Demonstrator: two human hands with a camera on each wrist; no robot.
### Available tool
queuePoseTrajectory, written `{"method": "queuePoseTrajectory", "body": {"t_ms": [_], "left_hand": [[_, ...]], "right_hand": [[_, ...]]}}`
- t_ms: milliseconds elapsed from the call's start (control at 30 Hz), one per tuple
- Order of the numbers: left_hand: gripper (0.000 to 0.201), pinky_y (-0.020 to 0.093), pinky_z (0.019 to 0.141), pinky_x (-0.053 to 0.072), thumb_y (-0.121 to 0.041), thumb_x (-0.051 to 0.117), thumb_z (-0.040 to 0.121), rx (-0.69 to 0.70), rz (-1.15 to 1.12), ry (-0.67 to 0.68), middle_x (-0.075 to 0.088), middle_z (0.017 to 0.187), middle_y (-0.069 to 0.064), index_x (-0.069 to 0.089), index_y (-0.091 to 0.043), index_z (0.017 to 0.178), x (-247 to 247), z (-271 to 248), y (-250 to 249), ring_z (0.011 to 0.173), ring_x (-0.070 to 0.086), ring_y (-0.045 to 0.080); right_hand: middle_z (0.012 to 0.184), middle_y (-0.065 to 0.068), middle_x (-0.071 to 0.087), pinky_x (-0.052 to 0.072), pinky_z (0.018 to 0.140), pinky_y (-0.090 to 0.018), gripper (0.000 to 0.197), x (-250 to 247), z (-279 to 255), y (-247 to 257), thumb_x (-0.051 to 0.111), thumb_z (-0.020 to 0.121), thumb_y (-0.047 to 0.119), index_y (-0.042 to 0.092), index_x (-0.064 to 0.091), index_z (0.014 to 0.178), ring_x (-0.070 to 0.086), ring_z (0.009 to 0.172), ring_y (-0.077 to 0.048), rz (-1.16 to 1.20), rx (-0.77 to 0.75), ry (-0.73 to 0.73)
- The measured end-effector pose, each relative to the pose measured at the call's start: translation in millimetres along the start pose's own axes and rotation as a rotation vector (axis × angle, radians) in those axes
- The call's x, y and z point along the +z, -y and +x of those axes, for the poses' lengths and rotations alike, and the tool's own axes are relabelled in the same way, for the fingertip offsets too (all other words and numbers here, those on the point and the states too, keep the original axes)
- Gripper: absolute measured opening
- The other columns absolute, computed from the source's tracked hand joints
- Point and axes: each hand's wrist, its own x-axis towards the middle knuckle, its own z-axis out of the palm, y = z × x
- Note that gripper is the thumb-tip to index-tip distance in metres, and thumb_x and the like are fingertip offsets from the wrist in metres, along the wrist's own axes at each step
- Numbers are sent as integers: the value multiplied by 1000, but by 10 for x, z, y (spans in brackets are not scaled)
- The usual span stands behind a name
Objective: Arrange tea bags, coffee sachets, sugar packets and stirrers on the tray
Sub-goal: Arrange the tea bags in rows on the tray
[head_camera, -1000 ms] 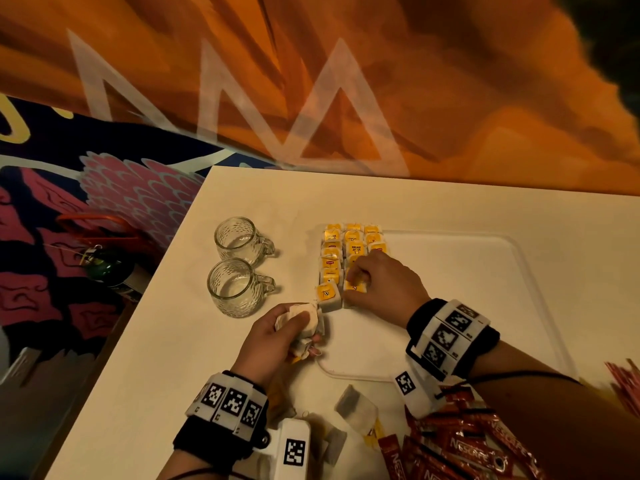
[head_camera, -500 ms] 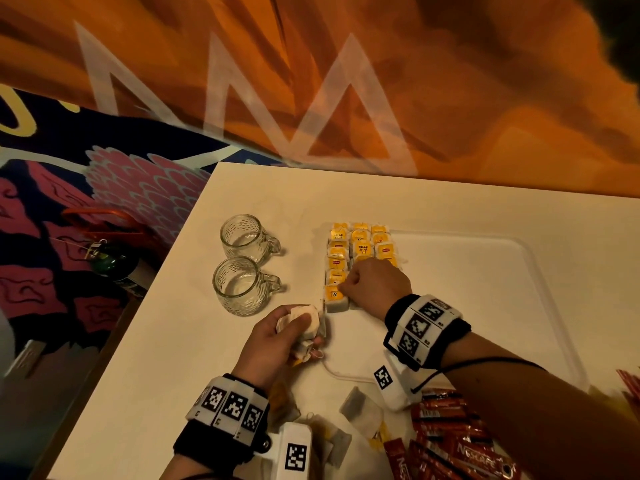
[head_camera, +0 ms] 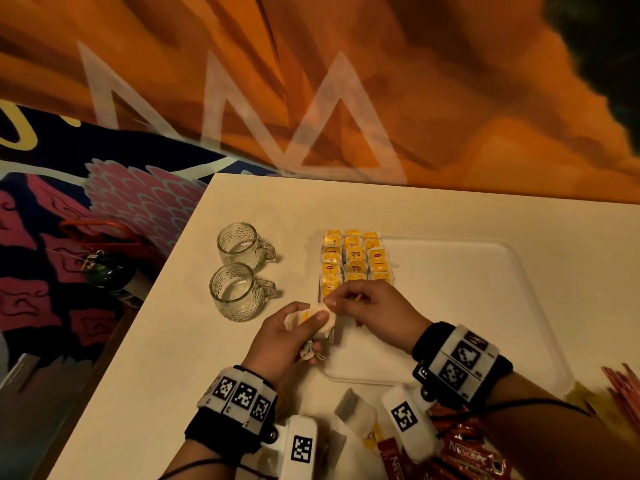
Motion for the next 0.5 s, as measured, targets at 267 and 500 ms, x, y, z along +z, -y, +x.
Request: {"method": "queuePoseTrajectory", "body": {"t_ms": [267, 500], "left_hand": [[16, 25, 46, 49, -21, 59, 91, -28, -37, 41, 67, 69, 12, 64, -7, 90, 193, -136, -62, 50, 60, 17], [24, 23, 46, 43, -30, 73, 78, 17, 83, 47, 57, 62, 7, 60, -10, 84, 80, -155, -144, 47, 52, 16]], "right_hand": [[73, -3, 65, 41, 57, -19, 6, -187, -275, -51, 69, 87, 12, 6, 69, 86, 51, 54, -1, 153, -104, -79], [78, -13, 68, 46, 61, -32, 5, -364, -496, 20, 57, 94, 9, 8, 62, 93, 55, 63, -25, 207, -219, 124]]}}
